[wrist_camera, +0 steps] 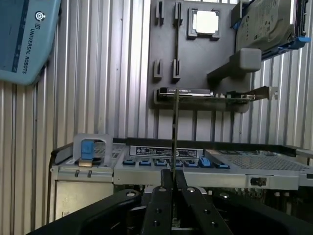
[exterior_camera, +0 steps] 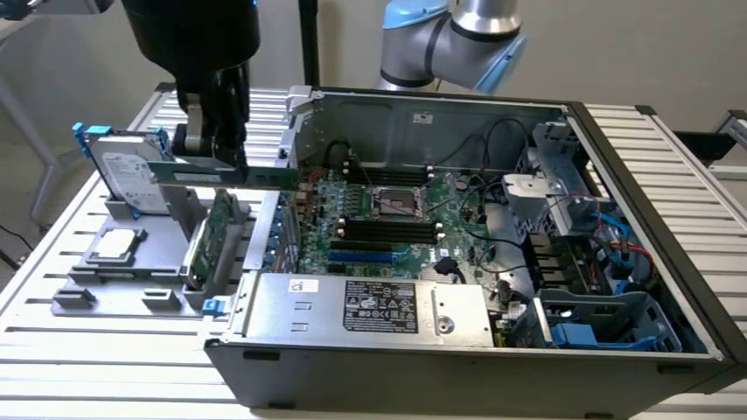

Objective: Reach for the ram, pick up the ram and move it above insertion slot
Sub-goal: 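Pick up the ram and move it above insertion slot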

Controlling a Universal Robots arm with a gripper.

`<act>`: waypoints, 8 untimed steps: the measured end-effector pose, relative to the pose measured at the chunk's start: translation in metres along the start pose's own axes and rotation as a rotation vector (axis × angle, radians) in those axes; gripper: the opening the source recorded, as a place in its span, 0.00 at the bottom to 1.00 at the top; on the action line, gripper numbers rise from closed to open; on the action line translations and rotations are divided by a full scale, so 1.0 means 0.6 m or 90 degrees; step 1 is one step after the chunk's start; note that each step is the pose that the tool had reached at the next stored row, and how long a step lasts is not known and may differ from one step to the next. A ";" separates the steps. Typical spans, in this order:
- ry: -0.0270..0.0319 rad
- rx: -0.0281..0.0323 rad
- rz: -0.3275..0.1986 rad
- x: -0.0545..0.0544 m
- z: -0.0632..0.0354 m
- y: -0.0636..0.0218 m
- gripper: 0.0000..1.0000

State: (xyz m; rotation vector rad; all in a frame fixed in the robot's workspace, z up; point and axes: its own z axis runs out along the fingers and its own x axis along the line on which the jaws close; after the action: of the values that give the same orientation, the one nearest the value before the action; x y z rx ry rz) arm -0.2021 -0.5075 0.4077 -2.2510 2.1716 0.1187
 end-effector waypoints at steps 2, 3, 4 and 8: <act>-0.0013 0.0000 0.000 0.001 -0.001 -0.015 0.14; -0.0017 0.0000 0.000 0.001 -0.001 -0.022 0.14; -0.0019 -0.0001 0.000 0.001 -0.001 -0.030 0.14; -0.0022 -0.0002 0.000 0.000 -0.002 -0.061 0.14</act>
State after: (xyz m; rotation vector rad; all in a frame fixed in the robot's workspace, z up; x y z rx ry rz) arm -0.1657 -0.5062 0.4073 -2.2497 2.1696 0.1229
